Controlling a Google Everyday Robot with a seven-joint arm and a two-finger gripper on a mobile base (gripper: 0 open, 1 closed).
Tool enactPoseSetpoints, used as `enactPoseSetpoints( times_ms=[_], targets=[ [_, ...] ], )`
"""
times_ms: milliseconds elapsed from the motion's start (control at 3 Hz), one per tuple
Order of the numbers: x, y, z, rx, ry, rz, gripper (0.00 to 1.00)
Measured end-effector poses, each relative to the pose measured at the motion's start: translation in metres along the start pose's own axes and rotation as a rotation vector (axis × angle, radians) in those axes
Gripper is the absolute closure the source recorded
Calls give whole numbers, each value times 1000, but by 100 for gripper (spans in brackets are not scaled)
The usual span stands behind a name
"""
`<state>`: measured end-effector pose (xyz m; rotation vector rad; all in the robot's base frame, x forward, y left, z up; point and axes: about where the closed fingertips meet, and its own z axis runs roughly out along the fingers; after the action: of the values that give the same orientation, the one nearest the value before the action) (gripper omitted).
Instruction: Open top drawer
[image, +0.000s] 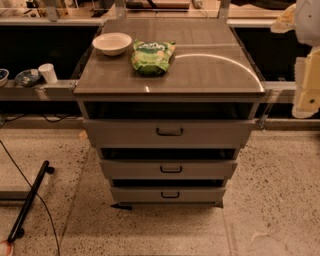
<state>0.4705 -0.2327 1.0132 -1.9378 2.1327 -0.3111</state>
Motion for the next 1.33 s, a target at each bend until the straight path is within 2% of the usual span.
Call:
enactPoseSetpoints(
  times_ms=[1333],
  targets=[
    [10, -5, -3, -17, -8, 9, 0]
  ],
)
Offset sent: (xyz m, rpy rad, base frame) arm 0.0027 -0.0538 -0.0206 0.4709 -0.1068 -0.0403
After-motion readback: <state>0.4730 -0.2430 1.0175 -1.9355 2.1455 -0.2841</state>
